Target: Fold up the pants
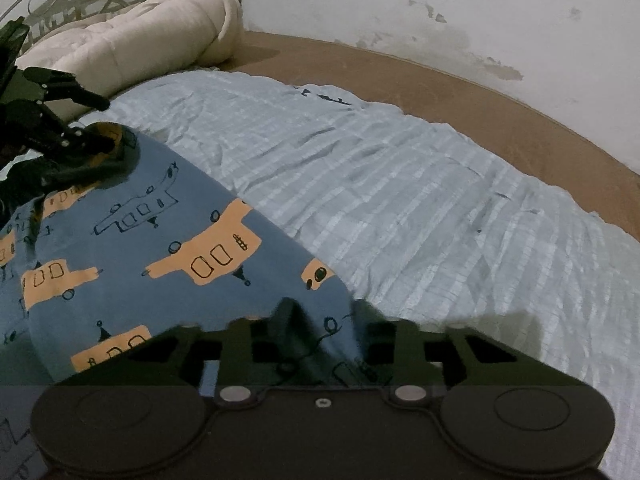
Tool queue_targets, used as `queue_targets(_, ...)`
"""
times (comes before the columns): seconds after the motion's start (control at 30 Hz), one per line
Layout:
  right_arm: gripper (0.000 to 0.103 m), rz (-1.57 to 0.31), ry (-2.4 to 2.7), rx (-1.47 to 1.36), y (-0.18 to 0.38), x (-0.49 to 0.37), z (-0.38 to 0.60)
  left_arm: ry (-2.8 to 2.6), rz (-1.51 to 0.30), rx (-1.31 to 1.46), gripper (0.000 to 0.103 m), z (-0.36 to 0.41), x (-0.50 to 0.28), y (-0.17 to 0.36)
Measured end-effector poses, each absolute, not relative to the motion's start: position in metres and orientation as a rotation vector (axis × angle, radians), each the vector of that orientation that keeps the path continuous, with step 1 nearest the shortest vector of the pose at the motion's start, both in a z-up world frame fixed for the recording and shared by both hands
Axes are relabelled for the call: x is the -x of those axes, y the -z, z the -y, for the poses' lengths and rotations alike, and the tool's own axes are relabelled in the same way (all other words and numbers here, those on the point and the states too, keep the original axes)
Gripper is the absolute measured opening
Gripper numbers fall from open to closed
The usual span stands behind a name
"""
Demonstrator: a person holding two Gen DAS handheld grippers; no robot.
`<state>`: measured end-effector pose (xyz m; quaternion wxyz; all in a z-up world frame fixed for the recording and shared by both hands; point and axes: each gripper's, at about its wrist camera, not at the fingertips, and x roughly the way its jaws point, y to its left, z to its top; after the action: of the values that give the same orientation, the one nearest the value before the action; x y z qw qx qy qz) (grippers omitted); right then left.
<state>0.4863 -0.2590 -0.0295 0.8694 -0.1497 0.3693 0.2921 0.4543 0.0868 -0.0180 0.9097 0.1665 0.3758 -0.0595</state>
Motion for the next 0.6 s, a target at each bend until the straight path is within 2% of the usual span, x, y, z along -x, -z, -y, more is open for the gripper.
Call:
queue_targets(0.03,0.015,-0.768,-0.61,0.316,0.029,-0.485,0.259,0.124,-0.789,-0.33,0.031,-0.088,-0.456,0.018)
queue_targets(0.07,0.011,-0.764,-0.604,0.322,0.028,-0.485,0.259,0.125,-0.808,-0.316,0.018,-0.089,-0.457,0.018)
queue_targets(0.17,0.005,-0.739,-0.587,0.342,0.027,-0.481,0.256,0.14,-0.817,-0.29,0.003,-0.09,-0.456,0.018)
queue_targets(0.4,0.001,-0.667,-0.538,0.407,0.019,-0.475,0.248,0.044,-0.757,-0.291,0.0,-0.087,-0.455,0.01)
queue_targets(0.6,0.001,-0.479,-0.422,0.553,0.014,-0.476,0.22,-0.065,-0.74,-0.241,0.0,-0.095,-0.466,0.015)
